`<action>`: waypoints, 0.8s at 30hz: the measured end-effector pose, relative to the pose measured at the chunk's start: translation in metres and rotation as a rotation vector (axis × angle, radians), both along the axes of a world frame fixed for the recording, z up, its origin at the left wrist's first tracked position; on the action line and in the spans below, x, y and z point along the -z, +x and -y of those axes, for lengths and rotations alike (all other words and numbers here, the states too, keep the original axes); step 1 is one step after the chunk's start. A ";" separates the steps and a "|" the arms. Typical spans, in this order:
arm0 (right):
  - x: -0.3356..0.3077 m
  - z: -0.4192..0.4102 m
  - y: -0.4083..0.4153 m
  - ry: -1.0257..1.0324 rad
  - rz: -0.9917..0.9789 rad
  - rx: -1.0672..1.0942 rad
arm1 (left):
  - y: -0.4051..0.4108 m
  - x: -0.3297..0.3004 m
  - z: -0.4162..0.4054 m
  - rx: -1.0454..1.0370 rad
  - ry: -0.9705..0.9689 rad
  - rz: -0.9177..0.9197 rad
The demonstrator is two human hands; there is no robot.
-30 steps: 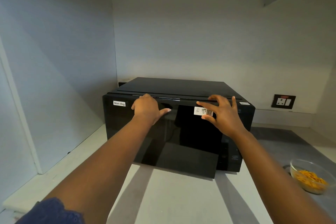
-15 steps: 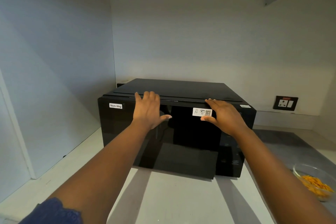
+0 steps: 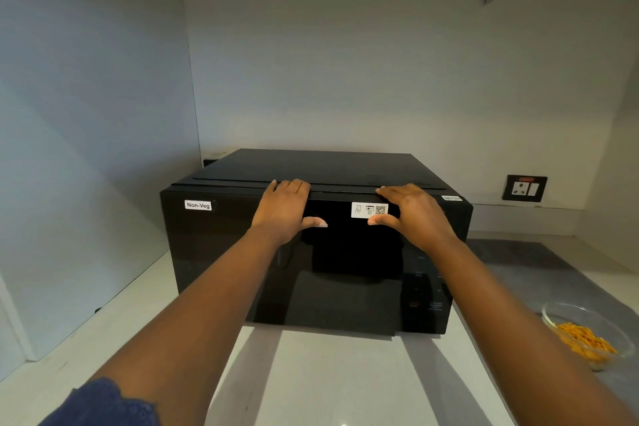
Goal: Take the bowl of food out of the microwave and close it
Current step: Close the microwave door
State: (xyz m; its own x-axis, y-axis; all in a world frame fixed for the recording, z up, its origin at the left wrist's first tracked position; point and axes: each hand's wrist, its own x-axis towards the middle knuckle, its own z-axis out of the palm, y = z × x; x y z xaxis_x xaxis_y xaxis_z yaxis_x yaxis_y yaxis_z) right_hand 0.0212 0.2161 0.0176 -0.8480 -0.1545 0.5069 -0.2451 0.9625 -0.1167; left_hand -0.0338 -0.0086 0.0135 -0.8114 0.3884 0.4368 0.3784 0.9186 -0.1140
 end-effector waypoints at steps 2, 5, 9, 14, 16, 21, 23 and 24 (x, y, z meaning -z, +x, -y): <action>-0.001 0.000 -0.001 -0.009 0.009 0.000 | 0.000 -0.001 0.000 0.000 0.005 0.000; -0.003 0.002 -0.002 -0.035 0.011 0.005 | 0.001 -0.002 -0.003 -0.001 0.010 -0.010; -0.006 0.002 -0.004 -0.072 -0.022 0.018 | 0.000 -0.002 -0.006 -0.012 0.036 -0.032; -0.003 0.003 -0.005 -0.061 -0.030 0.028 | 0.000 0.000 -0.004 -0.007 0.034 -0.053; -0.002 0.004 -0.005 -0.069 -0.022 0.036 | 0.001 0.001 -0.004 -0.007 0.034 -0.050; 0.001 0.007 -0.003 -0.056 -0.017 0.042 | 0.004 -0.002 -0.004 -0.007 0.027 -0.022; -0.001 0.009 -0.001 -0.039 0.017 0.060 | 0.005 -0.004 -0.003 -0.004 0.013 -0.013; -0.004 0.011 0.002 -0.026 0.039 0.078 | 0.005 -0.006 -0.002 -0.007 0.006 -0.004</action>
State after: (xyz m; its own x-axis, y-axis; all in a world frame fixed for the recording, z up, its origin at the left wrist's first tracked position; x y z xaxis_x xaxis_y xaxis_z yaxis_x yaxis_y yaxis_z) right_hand 0.0228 0.2055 0.0217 -0.8762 -0.0748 0.4761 -0.1645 0.9750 -0.1496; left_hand -0.0284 -0.0062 0.0195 -0.8123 0.3801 0.4424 0.3716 0.9219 -0.1097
